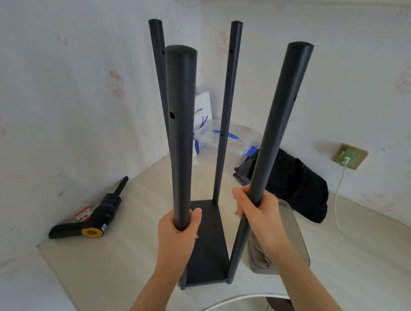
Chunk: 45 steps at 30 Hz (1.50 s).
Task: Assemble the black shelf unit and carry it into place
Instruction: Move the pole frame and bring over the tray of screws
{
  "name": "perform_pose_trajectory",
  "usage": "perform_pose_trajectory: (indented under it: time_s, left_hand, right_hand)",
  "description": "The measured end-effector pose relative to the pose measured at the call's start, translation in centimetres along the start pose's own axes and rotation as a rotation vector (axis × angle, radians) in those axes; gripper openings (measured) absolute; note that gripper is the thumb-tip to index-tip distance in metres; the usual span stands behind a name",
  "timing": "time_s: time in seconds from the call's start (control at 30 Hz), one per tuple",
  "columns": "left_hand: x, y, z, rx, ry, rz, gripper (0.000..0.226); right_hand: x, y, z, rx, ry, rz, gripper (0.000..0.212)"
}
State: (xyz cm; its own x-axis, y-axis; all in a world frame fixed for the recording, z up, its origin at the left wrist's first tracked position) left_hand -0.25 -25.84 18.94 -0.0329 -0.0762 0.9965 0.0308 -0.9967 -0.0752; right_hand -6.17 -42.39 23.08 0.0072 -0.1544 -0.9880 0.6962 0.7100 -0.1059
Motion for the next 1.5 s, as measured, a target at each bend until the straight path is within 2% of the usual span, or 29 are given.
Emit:
perform_pose_trajectory:
  time_s: [0.17,0.33,0.57,0.9,1.23,1.4,1.5]
  left_hand:
    - [0.2,0.5,0.3,0.067,0.014,-0.013,0.034]
    - [2.0,0.1,0.9,0.130,0.015,-0.029,0.029]
    - [7.7,-0.6,1.1,0.077,0.132,-0.027,0.040]
    - [10.7,-2.4,-1.2,-0.200,0.092,-0.167,0.033]
    - [10.8,-7.6,-4.5,-0.538,0.095,-0.199,0.033]
    - [10.9,-8.7,-8.1,-0.729,0.082,-0.218,0.033]
    - [10.5,-8.6,-10.9,-0.839,0.043,-0.236,0.034]
  right_hand:
    - [-0.2,0.4,0.7,-0.010,-0.006,0.052,0.029]
    - [-2.5,0.2,1.4,-0.048,-0.067,0.130,0.035]
    - [-6.9,-0.7,1.3,-0.047,-0.041,0.318,0.029]
    - [-10.8,-2.6,-3.2,0.078,0.011,0.200,0.020]
    - [-12.1,-2.5,-14.5,0.357,0.011,0.202,0.033]
    - [-12.2,-4.1,-20.7,0.519,0.050,0.203,0.031]
    - [-12.3,-5.7,-24.4,0.621,0.060,0.194,0.021]
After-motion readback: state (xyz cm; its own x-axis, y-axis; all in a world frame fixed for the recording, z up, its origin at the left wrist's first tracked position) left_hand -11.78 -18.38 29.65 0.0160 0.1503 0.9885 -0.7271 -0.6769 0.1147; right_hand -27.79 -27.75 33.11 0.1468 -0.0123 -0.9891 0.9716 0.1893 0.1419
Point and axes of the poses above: each hand's wrist, its own z-axis towards the middle knuckle, its own y-axis out of the palm, x = y × z, the point moved 2 cm from there along z, towards the middle knuckle, and after that the axes turned 8 degrees about x, right-handed, at the moved point
